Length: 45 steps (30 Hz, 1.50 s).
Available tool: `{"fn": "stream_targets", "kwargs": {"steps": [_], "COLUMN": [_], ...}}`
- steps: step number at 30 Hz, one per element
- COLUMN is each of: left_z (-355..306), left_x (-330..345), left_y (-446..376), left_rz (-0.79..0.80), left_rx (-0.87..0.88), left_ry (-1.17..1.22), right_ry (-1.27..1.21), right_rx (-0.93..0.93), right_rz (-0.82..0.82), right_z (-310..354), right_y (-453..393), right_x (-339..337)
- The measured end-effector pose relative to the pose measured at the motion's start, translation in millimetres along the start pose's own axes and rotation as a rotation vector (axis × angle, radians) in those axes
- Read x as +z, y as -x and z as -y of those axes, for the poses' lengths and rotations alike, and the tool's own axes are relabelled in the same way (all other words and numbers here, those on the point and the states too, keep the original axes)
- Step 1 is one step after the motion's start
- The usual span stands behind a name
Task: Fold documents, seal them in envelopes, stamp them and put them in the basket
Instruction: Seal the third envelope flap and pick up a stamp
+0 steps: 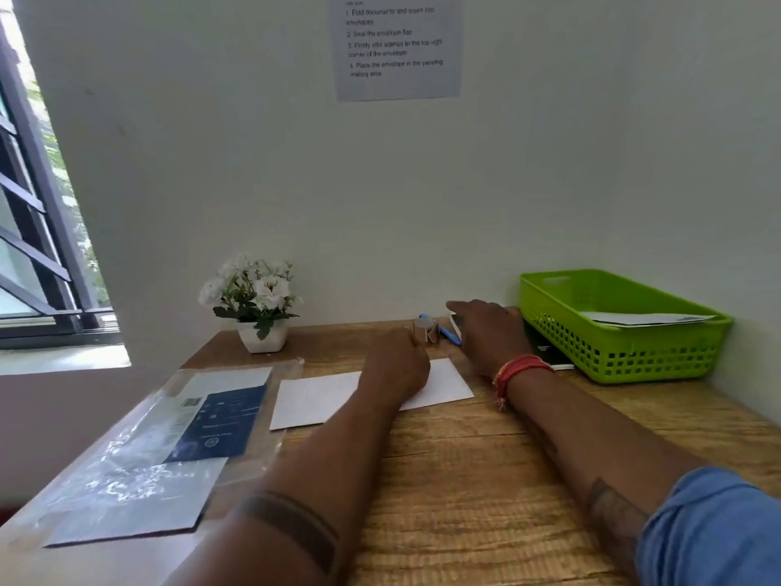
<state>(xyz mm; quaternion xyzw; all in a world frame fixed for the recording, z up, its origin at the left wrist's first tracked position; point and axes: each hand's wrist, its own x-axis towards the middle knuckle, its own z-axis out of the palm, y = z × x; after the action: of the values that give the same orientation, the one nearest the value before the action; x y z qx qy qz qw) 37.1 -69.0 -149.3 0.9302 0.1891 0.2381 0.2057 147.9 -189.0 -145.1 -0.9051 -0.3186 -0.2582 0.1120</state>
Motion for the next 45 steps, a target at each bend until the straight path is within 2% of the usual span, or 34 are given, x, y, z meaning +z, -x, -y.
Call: {"fn": "stream_targets", "kwargs": {"steps": [2,6,10,13,15,17,24,30,34,38,41,45], "left_z": [3,12,19,20,23,26,35,31,30,33,31,33], "left_x": [7,7,5,3,3,0,-9,-12,-14,-14,-13,-14], "left_y": [-3,-8,-13,-15,-17,-19,-15,-14,-17,-19,-19,-16], "left_rz": [-0.008,0.025,0.002,-0.075,-0.121,-0.110,-0.097,-0.221,-0.306,-0.376,-0.405,-0.366], "left_rx": [0.043,0.076,0.065,0.123,0.199,0.230,0.234,0.258,0.247,0.247,0.234,0.196], "left_ry": [-0.015,0.108,0.200,0.193,0.092,0.012,0.030,0.119,0.226,0.304,0.344,0.373], "right_ry": [0.007,0.040,0.068,-0.057,-0.172,-0.216,-0.419,-0.554,-0.509,-0.470,-0.582,-0.807], "right_rx": [-0.057,-0.156,-0.169,-0.190,-0.239,-0.290,-0.339,-0.343,-0.320,-0.355,-0.320,-0.248], "right_rz": [0.006,0.156,0.120,0.075,0.078,0.106,0.148,0.034,-0.026,-0.162,-0.167,-0.168], "right_z": [0,11,16,18,22,26,23,24,27,31,37,43], "right_y": [-10,-25,-32,-32,-29,-25,-12,-8,-8,-6,-5,-3], "right_x": [8,26,33,31,26,21,13,10,10,11,11,7]}}
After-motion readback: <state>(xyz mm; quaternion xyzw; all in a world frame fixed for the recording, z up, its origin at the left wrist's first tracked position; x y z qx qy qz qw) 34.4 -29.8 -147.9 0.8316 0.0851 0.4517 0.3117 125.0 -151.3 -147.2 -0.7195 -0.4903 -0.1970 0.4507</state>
